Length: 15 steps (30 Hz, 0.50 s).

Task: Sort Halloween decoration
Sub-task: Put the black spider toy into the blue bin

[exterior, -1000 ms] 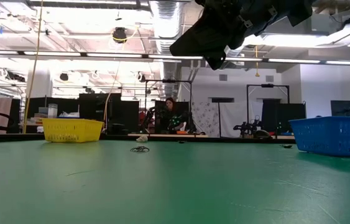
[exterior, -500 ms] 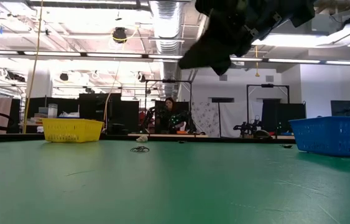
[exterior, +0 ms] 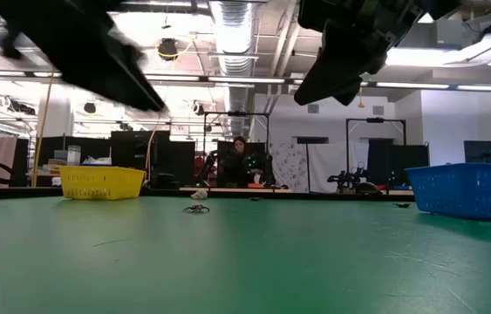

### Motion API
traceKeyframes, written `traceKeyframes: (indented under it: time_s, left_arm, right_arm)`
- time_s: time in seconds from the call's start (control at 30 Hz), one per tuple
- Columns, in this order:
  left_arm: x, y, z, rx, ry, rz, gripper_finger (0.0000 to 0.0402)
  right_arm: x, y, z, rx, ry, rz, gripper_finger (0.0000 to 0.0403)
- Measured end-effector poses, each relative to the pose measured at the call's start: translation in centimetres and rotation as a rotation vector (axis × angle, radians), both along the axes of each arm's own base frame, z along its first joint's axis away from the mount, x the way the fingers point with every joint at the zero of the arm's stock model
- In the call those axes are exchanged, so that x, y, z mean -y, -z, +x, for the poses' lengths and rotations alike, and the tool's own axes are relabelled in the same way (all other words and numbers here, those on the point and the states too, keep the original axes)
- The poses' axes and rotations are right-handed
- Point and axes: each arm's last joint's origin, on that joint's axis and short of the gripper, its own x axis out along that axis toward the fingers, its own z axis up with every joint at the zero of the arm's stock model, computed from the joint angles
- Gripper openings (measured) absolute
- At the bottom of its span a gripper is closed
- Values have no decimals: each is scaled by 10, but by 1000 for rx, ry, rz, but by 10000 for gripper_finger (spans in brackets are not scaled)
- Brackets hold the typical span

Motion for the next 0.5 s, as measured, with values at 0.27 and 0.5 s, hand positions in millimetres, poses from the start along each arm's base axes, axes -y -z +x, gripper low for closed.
traceKeyframes:
  time_s: [0.27,0.5]
  left_arm:
    - [-60,29,21,144,-431,-332,165]
    - [-43,50,38,147,-403,-350,165]
  right_arm:
    - [-7,2,-4,-25,-20,-25,40]
    - [-6,3,-5,-37,-36,-64,40]
